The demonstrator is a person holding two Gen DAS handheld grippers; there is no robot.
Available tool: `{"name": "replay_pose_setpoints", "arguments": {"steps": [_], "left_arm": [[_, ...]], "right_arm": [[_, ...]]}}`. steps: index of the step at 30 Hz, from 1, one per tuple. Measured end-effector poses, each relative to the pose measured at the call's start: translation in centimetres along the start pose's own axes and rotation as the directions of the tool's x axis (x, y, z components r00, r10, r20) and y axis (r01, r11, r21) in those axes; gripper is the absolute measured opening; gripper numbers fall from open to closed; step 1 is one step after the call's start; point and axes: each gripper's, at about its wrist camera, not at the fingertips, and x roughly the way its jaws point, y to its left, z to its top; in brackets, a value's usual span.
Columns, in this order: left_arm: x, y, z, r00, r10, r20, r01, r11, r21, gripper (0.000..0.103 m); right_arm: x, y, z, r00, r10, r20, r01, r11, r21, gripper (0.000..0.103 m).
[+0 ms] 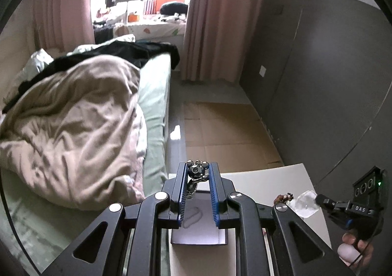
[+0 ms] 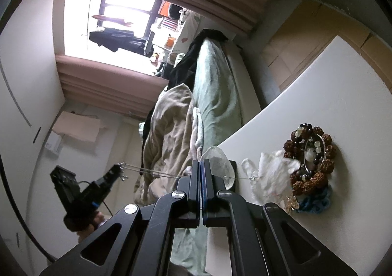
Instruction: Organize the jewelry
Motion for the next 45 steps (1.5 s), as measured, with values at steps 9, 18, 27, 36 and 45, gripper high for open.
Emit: {"name": "replay_pose_setpoints", "arguments": {"steps": [9, 18, 27, 36, 45], "left_arm": [[2.4, 0.9, -1.9, 0.999, -0.033, -0.024, 0.032, 0.998, -0.055, 0.018], [5.1, 2.8, -3.7, 0.997, -0.076, -0.010, 0.072, 0.980, -0.187, 0.018], [9.0, 3.1, -5.8, 0.985, -0.126, -0.114, 0.100, 0.973, -0.210, 0.018], [9.3, 5.1, -6.7, 0.974, -0.179, -0.137, 0.133, 0.947, -0.294, 0.021], [6.5, 7.3, -6.2, 0.985, -0.168, -0.046, 0.144, 0.934, -0.328, 0.071]], "right_arm": [[1.0, 0.2, -0.3, 1.000, -0.009, -0.014, 0.009, 1.000, -0.019, 0.003], [2.3, 0.8, -0.6, 1.000, 0.010, -0.020, -0.011, 0.999, -0.042, 0.003], [3.2, 1.1, -0.9, 0.999, 0.019, -0.025, -0.021, 0.997, -0.069, 0.003], [5.2, 3.5, -2.4, 0.994, 0.105, -0.038, -0.109, 0.986, -0.128, 0.003], [10.0, 6.8, -4.4, 0.978, 0.184, -0.096, -0.199, 0.965, -0.171, 0.003]]}}
